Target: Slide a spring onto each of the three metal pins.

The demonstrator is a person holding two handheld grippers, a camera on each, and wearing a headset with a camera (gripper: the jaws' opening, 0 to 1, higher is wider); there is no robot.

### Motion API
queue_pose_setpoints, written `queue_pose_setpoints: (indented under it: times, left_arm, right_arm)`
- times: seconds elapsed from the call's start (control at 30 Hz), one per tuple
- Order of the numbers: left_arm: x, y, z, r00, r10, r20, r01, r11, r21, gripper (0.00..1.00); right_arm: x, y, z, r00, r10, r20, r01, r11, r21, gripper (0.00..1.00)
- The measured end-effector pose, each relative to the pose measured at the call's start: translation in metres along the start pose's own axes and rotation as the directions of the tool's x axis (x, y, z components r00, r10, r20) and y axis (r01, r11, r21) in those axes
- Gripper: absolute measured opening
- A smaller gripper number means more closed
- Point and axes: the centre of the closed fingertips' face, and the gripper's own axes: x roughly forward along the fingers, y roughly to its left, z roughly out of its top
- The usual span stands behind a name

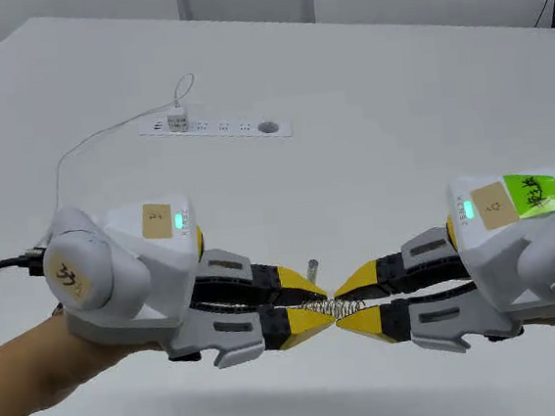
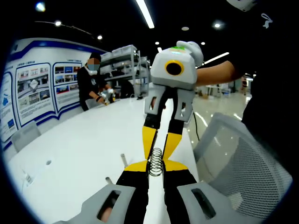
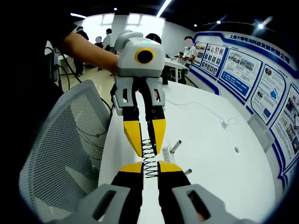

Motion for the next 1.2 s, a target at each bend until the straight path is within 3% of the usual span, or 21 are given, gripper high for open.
queue_pose_setpoints:
  times: [0.17, 0.3, 0.43, 1.2]
  left_arm:
    - [-0.002, 0.0, 0.0, 1.0, 0.006, -0.003, -0.006, 1.0, 0.006, 0.1]
    - [-0.006, 0.001, 0.0, 0.9999, 0.012, -0.002, -0.012, 1.0, 0.005, 0.1]
    - [-0.008, -0.003, 0.0, 1.0, 0.006, -0.001, -0.006, 1.0, 0.006, 0.1]
    - [-0.007, -0.007, -0.003, 0.9995, -0.002, -0.032, 0.004, 0.998, 0.056, 0.1]
  right_arm:
    - [0.002, 0.0, 0.0, 1.0, 0.002, 0.0, -0.002, 1.0, 0.009, 0.13]
    - [0.005, 0.003, -0.013, 0.9982, 0.019, -0.056, -0.02, 1.0, -0.023, 0.17]
    - [0.004, 0.002, -0.011, 0.9993, 0.015, -0.035, -0.015, 1.0, -0.001, 0.12]
    - [-0.006, 0.006, 0.002, 0.9977, 0.051, 0.045, -0.054, 0.996, 0.068, 0.11]
